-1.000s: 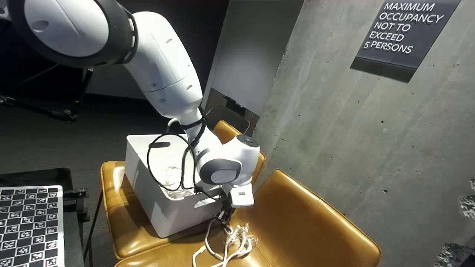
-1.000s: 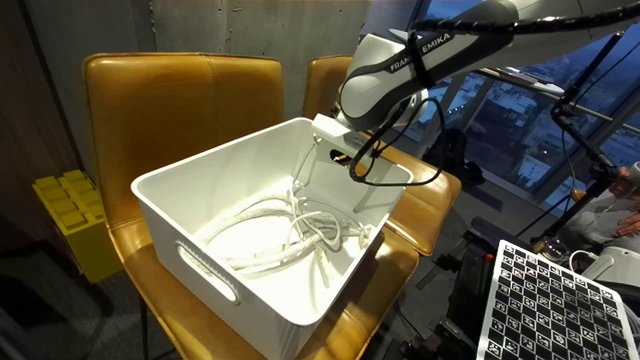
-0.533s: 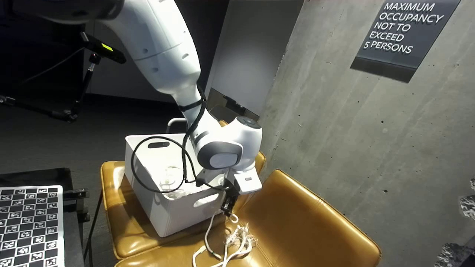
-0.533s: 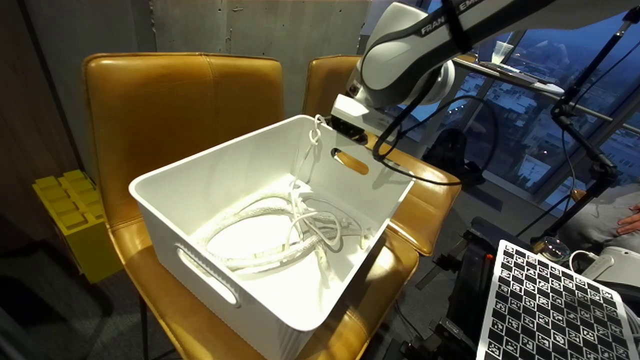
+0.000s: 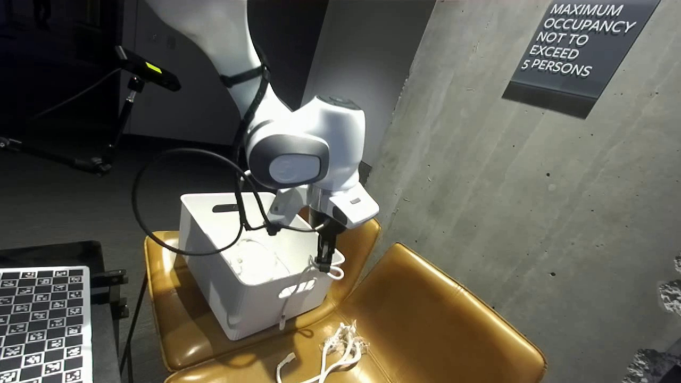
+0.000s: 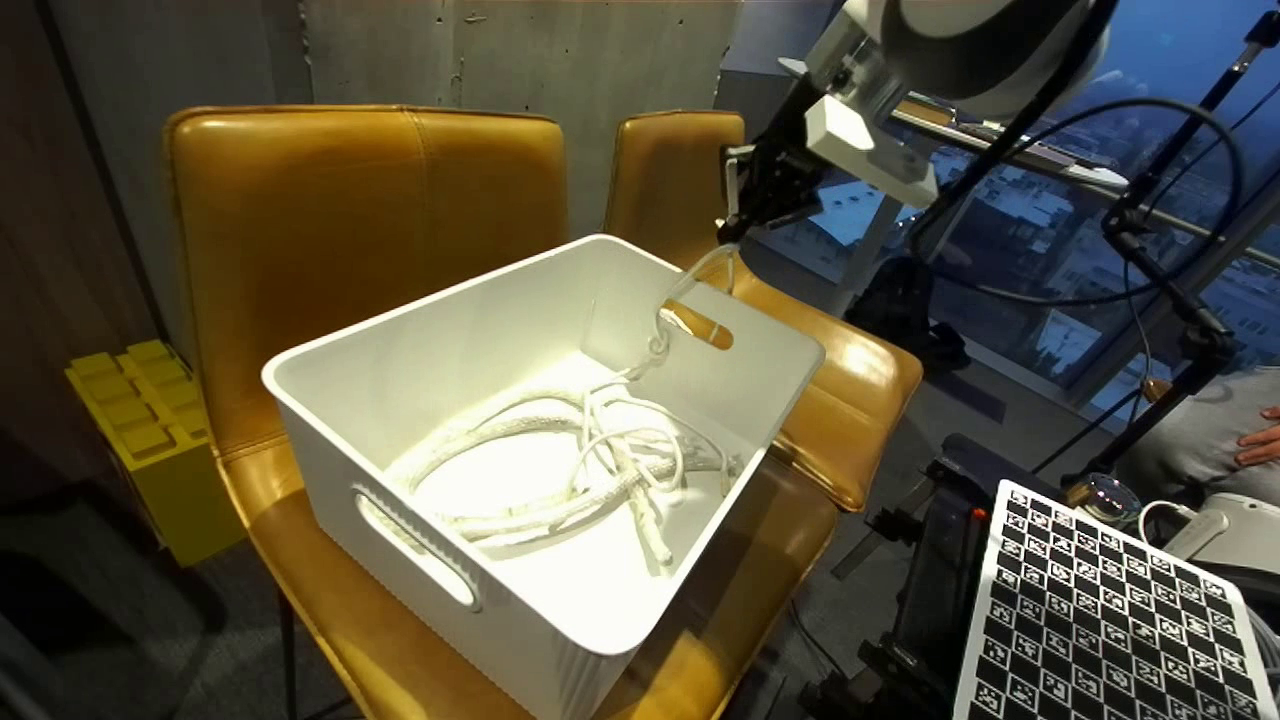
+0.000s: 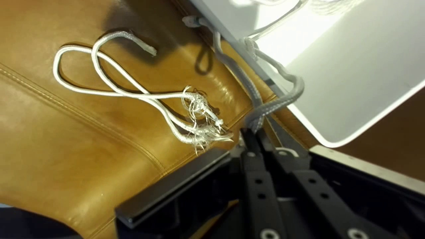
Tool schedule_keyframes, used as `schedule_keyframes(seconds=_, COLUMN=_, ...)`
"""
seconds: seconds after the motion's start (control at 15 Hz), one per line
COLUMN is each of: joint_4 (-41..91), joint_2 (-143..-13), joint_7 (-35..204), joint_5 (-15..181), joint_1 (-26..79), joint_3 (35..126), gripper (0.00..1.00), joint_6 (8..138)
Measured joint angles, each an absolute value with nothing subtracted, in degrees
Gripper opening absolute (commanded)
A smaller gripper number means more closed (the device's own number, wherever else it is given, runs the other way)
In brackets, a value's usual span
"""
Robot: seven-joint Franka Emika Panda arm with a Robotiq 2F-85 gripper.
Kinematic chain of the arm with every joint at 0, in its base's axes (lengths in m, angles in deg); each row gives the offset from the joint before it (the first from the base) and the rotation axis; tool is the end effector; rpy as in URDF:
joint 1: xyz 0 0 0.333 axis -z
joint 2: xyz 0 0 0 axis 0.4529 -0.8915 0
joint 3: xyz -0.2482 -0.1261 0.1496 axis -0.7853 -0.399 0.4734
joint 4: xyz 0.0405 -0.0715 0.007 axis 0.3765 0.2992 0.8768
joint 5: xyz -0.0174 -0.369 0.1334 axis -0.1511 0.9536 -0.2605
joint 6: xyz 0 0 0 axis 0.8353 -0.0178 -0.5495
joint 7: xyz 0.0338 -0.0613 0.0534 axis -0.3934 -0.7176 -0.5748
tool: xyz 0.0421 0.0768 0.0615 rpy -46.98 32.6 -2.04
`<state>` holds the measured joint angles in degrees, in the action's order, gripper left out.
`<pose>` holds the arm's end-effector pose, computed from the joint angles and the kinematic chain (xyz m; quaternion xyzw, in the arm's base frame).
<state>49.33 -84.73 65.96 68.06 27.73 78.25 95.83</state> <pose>0.6215 -0.0820 0.2787 -0.9289 0.3339 -0.1503 0.0560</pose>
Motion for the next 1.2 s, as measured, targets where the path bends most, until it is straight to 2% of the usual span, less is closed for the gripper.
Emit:
schedule_keyframes(seconds=0.33, joint_4=58.3, joint_2=-68.3, joint_7=68.6, joint_5=68.0, joint_1=27.6, joint_3=80.5, gripper=0.01, joint_6=95.6)
schedule_keyframes(seconds=0.6, joint_4=59.3, joint_2=-58.0, joint_7=69.0, joint_5=66.7, joint_1=26.5, joint_3=83.1, gripper=0.01, joint_6=92.4)
schedule_keyframes(seconds=0.8, joint_4=59.3, joint_2=-56.2, joint_7=73.2, joint_5=61.7, joint_1=25.1, joint_3=84.0, gripper=0.01, joint_6=92.3)
schedule_keyframes(seconds=1.07, joint_4=59.1, joint_2=-60.6, joint_7=80.9, joint_5=54.1, joint_1=24.6, joint_3=84.0, gripper=0.01, joint_6=92.3)
schedule_keyframes(seconds=1.13, joint_4=58.9, joint_2=-62.2, joint_7=82.1, joint_5=53.0, joint_1=24.6, joint_3=84.0, gripper=0.29, joint_6=92.3)
schedule_keyframes(seconds=1.2, joint_4=58.6, joint_2=-63.6, joint_7=82.9, joint_5=52.5, joint_1=24.6, joint_3=84.0, gripper=0.31, joint_6=92.3)
